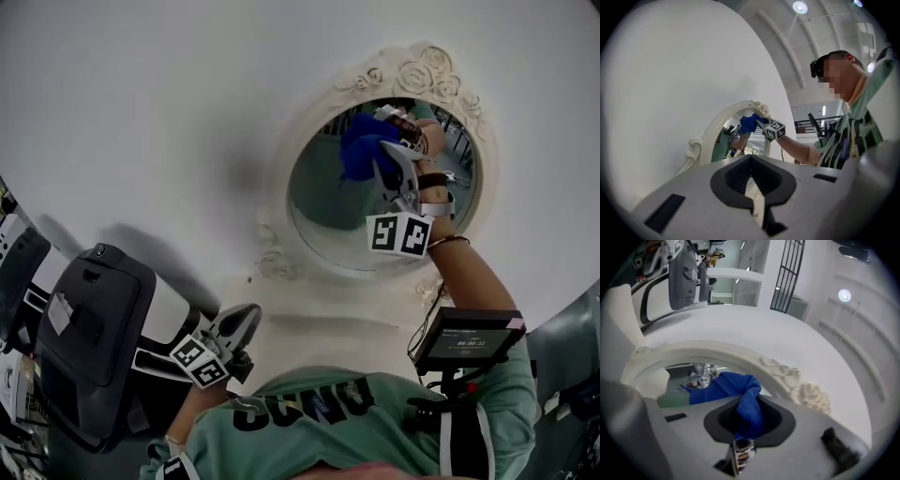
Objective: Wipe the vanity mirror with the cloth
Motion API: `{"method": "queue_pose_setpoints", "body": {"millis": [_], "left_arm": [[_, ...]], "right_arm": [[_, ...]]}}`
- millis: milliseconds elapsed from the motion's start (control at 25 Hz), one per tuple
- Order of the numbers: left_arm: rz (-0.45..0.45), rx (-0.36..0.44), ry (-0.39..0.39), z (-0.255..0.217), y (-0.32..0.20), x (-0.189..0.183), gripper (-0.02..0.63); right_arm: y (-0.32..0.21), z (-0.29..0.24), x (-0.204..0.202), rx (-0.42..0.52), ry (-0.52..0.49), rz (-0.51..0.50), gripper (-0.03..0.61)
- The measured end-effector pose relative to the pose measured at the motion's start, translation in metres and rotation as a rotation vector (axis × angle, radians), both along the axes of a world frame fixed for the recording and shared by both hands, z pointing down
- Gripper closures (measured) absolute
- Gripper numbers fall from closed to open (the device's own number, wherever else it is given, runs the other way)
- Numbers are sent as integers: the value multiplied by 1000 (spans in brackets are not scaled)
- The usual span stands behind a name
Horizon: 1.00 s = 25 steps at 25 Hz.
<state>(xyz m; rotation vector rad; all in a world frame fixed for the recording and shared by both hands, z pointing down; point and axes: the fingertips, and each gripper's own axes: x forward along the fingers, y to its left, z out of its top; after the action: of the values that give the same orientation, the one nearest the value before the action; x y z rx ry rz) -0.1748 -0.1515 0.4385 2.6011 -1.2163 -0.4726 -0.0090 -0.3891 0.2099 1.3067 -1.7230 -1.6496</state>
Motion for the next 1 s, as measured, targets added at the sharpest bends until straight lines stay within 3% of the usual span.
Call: {"method": "queue_pose_setpoints", "body": {"millis": [200, 440, 640, 800, 1000], "left_arm": [[1, 24, 13, -3, -1, -2, 604], [-18, 1, 23, -1, 3, -13, 604], [-4, 2, 7, -6, -12, -6, 604], [13, -41, -5, 3, -11, 2, 604], [6, -107, -31, 17, -9, 6, 604]], "right_arm": [[-16, -78, 22, 123, -29, 140, 528], [-26, -77, 21, 157, 13, 205, 528], [-33, -69, 20, 188, 42, 199, 528], [-31, 2, 13, 141, 96, 165, 528], [-29, 163, 1, -15, 188, 95, 528]]}}
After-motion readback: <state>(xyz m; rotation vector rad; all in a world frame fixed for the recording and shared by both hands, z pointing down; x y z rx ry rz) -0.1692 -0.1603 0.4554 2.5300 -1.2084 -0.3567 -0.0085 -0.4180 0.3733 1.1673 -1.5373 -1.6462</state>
